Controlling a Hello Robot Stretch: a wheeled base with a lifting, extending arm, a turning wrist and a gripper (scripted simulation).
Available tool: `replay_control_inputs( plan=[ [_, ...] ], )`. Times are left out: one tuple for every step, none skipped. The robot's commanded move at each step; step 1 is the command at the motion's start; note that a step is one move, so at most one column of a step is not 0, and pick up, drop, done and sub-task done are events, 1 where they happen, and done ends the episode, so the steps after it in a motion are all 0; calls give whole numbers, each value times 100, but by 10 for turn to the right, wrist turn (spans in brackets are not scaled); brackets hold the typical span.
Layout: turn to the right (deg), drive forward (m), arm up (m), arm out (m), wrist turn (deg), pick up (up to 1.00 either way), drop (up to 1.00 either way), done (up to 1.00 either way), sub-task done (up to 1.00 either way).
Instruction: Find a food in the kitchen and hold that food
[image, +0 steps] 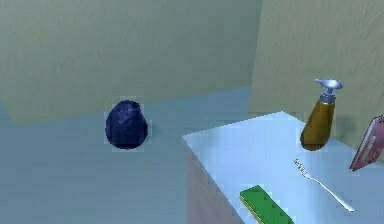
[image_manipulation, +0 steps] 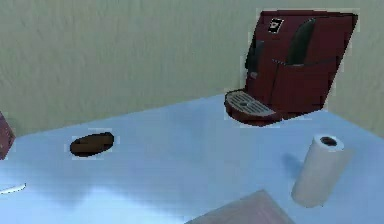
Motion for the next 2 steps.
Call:
replay_control_inputs(
  plan=[
    [-210, 0, 0, 0, 0, 0, 0, 0, 0],
    [0, 0, 50, 0, 0, 0, 0, 0, 0]
  ],
)
